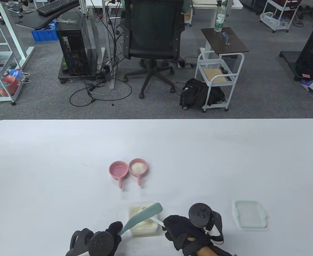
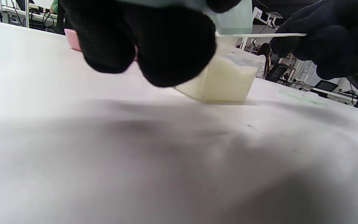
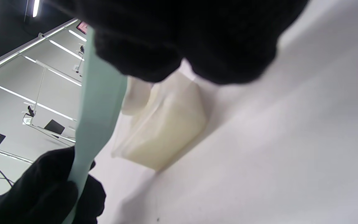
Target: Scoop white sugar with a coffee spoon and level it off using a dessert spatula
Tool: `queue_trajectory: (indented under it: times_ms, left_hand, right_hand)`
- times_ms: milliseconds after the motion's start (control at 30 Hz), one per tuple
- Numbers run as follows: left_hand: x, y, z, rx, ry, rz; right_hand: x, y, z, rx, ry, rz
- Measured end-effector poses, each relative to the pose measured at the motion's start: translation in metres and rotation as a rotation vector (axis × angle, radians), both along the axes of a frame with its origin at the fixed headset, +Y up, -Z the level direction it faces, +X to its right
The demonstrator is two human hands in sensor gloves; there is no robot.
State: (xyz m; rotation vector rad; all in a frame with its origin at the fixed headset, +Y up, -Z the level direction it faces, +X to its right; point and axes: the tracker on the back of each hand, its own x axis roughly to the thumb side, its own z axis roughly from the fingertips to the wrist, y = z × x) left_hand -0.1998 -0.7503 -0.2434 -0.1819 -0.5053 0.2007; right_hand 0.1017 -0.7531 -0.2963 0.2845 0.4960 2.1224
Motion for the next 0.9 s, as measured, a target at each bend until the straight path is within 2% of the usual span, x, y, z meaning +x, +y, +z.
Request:
queue_trajectory:
  times_ms: [133, 400, 900]
  left_hand:
    - [-0.0006, -0.0024, -0.0028, -0.024, 0.011, -0.007]
    - [-0.0002, -0.0022, -0.0047, 0.023, 0.043, -0.067]
    - [0.0001, -0.0029, -0.0063, 0.075, 0.078, -0.135]
  right_hand:
    - [-0.0002, 0.001, 0.0021, 0.004, 0.001, -0.002]
    - [0.001, 0.0017, 0.0037, -0.009, 0.0, -0.041]
    - [0.0062, 0.0045, 0.0065, -0.017, -0.019, 0.019]
